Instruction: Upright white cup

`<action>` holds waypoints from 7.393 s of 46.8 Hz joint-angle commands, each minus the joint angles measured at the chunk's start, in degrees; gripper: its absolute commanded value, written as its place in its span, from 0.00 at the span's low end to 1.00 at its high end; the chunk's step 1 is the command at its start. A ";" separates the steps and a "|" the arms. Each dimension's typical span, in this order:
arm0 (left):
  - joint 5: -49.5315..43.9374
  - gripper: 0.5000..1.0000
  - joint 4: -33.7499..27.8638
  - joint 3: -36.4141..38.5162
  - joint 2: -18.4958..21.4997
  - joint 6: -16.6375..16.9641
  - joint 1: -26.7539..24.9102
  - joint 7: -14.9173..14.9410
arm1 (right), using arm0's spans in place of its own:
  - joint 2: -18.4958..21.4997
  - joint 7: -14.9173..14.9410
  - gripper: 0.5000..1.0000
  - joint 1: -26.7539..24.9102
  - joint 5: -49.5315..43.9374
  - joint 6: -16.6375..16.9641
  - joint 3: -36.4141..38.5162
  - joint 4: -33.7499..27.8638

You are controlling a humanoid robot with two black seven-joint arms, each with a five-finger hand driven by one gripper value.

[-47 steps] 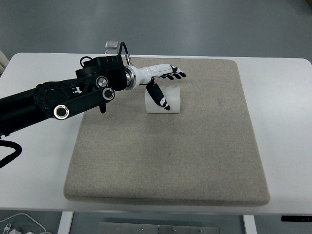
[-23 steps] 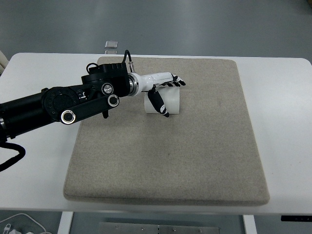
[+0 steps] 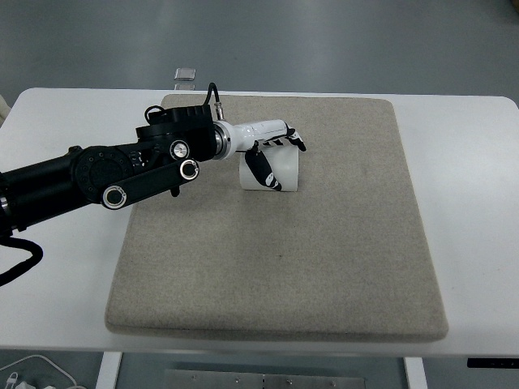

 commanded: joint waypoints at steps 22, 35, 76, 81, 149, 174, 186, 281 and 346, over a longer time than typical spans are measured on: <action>-7.28 0.02 2.37 -10.95 0.96 -0.41 2.20 -6.09 | 0.00 0.00 0.86 0.00 0.00 0.00 -0.06 0.00; -21.16 0.02 7.29 -17.37 1.75 -1.02 4.75 -13.12 | 0.00 0.00 0.86 0.00 0.00 0.00 -0.06 0.00; -34.27 0.05 14.06 -30.64 2.46 -11.39 18.28 -36.24 | 0.00 0.00 0.86 0.00 0.00 0.00 0.03 0.00; -34.53 0.07 15.20 -30.73 0.97 -11.48 19.07 -39.49 | 0.00 0.00 0.86 0.00 0.00 -0.09 -0.06 0.00; -23.63 0.11 24.35 -24.05 0.61 -12.98 20.48 -49.54 | 0.00 0.00 0.86 0.00 0.00 0.00 0.03 0.00; -23.19 0.19 26.19 -21.59 -0.97 -12.62 21.62 -49.54 | 0.00 0.00 0.86 0.00 0.00 0.00 0.03 0.00; -23.19 0.47 28.13 -20.89 -3.25 -12.36 21.62 -49.54 | 0.00 0.00 0.86 0.00 0.00 0.00 0.03 0.00; -49.46 1.00 37.80 -26.42 -3.69 -15.97 11.96 -49.54 | 0.00 0.00 0.86 0.00 0.00 0.00 -0.06 0.00; -82.79 1.00 37.36 -29.85 -5.28 -6.21 10.99 -24.29 | 0.00 0.09 0.86 0.00 0.00 0.17 0.12 0.00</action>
